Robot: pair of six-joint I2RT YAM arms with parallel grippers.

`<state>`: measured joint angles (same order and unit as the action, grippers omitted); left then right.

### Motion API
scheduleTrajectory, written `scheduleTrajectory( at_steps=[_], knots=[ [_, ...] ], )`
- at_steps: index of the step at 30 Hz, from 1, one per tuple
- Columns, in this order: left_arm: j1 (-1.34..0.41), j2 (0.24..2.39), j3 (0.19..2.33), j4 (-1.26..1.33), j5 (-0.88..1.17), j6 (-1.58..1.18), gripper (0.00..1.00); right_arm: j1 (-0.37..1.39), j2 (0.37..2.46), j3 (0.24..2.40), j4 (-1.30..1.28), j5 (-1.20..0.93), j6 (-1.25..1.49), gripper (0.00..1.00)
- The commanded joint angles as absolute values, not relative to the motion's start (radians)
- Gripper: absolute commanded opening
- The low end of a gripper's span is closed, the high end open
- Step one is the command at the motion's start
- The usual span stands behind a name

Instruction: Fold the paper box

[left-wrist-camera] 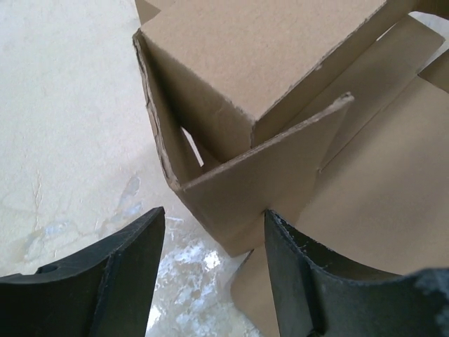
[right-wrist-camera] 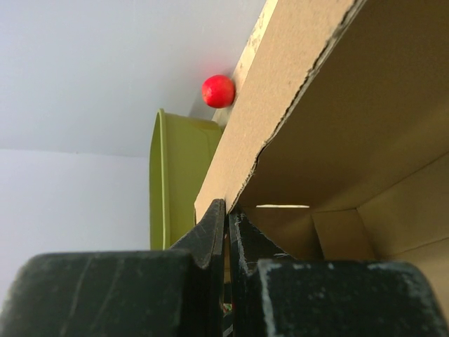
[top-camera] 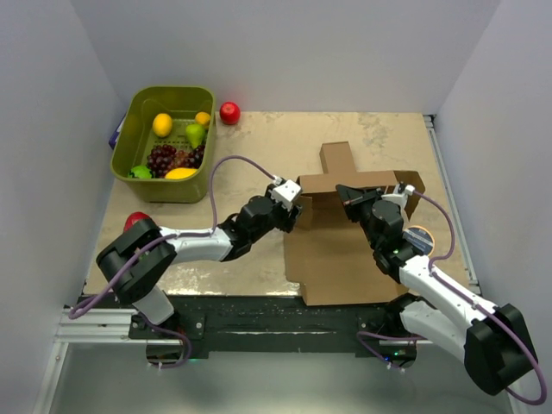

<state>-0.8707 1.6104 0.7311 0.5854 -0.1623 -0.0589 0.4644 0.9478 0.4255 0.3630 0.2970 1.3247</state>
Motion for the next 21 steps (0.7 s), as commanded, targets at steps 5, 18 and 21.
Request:
scheduleTrajectory(
  at_steps=[5, 18, 21],
  knots=[
    [-0.867, 1.693, 0.816, 0.681, -0.172, -0.052, 0.59, 0.462, 0.933, 0.423, 0.334, 0.293, 1.324, 0.0],
    [-0.874, 1.796, 0.883, 0.69, -0.276, -0.098, 0.51, 0.46, 0.962, 0.422, 0.333, 0.244, 1.376, 0.0],
    [-0.884, 1.818, 0.902, 0.701, -0.314, -0.095, 0.5, 0.462, 0.965, 0.417, 0.333, 0.238, 1.388, 0.0]
  ],
)
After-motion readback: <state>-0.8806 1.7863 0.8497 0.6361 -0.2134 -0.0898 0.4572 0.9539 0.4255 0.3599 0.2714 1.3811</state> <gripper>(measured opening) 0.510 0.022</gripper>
